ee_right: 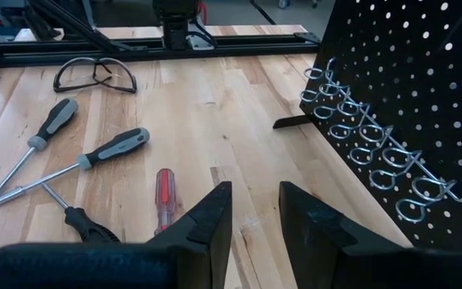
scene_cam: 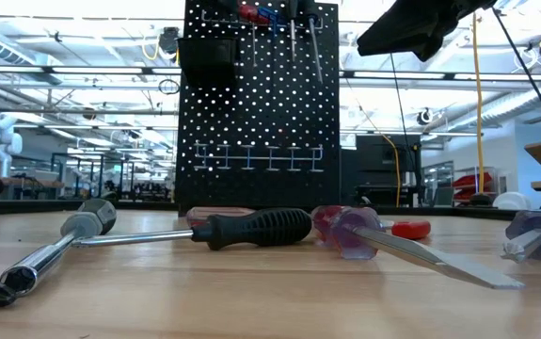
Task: Hang tools onto peg board
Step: Hang the red allen wrench on the pegboard
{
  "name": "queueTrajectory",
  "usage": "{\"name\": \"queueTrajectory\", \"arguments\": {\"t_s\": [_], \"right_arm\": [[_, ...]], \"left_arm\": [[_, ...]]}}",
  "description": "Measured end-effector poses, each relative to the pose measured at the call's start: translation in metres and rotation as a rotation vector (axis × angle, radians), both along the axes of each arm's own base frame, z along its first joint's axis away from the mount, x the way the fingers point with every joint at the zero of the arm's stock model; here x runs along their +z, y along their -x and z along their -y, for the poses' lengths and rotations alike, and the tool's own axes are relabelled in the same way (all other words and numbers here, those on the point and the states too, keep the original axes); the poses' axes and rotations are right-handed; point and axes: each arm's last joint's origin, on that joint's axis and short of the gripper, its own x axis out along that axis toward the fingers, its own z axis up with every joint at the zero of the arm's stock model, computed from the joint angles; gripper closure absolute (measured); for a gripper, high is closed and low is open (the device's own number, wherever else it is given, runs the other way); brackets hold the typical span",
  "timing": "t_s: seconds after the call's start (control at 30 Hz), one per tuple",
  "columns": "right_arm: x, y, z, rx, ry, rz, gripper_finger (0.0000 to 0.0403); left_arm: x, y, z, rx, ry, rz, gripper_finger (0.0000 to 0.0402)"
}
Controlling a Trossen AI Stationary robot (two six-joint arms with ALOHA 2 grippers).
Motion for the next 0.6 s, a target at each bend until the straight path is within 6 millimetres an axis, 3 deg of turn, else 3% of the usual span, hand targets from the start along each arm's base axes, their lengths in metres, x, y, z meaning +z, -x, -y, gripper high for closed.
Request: {"name": "queueTrajectory", "arguments": {"t_s": [0.33,0.6], "right_arm": [[0.0,0.0,0.0,0.001,0.0,0.0,0.0307],[0.001,-0.001,0.0,0.001,-0.005,0.015,0.0307]], "left_arm": [[0.018,0.024,0.004,-0.011,0.014,0.09,0.0316],[0.012,0.014,0.006,-0.155,0.081,0.088,0.0316]]}}
